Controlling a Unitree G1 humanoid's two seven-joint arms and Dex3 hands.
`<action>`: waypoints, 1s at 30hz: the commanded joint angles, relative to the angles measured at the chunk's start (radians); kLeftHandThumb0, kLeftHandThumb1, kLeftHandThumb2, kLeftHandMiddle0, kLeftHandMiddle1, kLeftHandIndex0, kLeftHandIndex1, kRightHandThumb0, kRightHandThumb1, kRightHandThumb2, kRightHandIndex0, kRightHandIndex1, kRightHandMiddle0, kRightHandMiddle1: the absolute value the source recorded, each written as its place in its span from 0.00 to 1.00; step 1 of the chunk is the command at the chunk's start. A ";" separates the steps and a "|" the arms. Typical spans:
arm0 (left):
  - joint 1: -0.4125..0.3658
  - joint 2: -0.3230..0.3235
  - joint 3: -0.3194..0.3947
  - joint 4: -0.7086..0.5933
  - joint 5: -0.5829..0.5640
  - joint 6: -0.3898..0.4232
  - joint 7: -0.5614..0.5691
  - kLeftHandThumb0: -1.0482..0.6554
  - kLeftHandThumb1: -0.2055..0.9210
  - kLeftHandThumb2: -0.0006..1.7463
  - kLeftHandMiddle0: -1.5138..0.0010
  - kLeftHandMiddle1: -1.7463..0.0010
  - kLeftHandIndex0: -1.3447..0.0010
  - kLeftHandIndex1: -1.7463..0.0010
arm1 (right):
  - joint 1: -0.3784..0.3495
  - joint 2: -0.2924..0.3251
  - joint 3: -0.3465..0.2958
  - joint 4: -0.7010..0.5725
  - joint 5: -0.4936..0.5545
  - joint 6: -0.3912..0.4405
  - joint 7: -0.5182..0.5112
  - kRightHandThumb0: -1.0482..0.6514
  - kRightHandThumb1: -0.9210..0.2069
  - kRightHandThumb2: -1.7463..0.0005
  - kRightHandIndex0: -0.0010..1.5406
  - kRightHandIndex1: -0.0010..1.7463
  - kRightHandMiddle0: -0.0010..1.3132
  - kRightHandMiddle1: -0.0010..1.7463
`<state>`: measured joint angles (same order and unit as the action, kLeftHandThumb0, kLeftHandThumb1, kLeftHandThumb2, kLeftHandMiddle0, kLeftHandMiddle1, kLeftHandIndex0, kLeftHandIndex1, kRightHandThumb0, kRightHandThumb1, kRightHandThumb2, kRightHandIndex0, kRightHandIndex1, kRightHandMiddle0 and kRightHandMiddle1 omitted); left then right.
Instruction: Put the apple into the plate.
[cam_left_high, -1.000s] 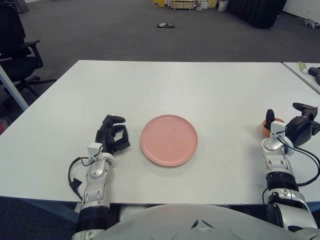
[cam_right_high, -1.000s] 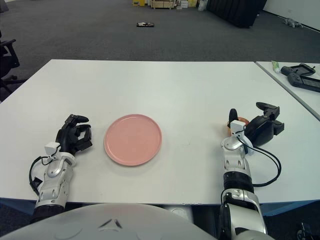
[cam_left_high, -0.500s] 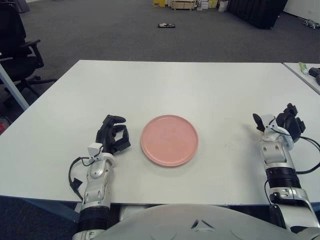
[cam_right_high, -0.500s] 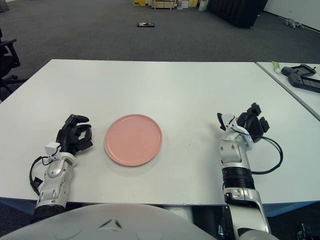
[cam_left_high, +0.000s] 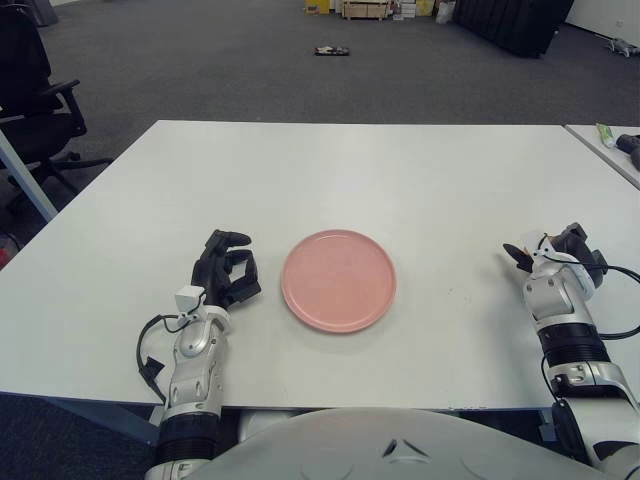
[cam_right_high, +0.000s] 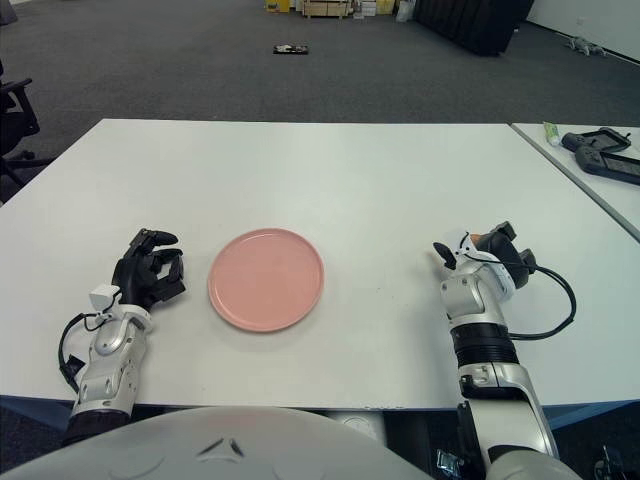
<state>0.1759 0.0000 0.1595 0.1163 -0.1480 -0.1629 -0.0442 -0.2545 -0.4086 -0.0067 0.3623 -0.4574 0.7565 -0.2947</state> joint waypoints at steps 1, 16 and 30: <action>0.008 0.003 -0.001 0.000 0.006 0.026 0.008 0.61 0.53 0.70 0.64 0.03 0.72 0.00 | -0.071 -0.002 0.019 0.152 0.008 -0.056 0.009 0.02 0.16 0.74 0.00 0.00 0.00 0.00; 0.015 0.004 0.002 -0.013 -0.001 0.030 0.003 0.61 0.53 0.71 0.65 0.01 0.74 0.00 | -0.220 -0.015 0.106 0.612 -0.001 -0.220 0.045 0.14 0.24 0.59 0.01 0.07 0.00 0.05; 0.018 0.005 0.008 -0.020 0.001 0.032 0.012 0.61 0.53 0.72 0.65 0.00 0.73 0.00 | -0.252 0.013 0.095 0.698 0.021 -0.210 0.008 0.20 0.26 0.56 0.00 0.26 0.00 0.36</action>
<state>0.1883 0.0003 0.1611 0.0949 -0.1476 -0.1501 -0.0392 -0.5590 -0.4483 0.0876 0.9926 -0.4797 0.5256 -0.3179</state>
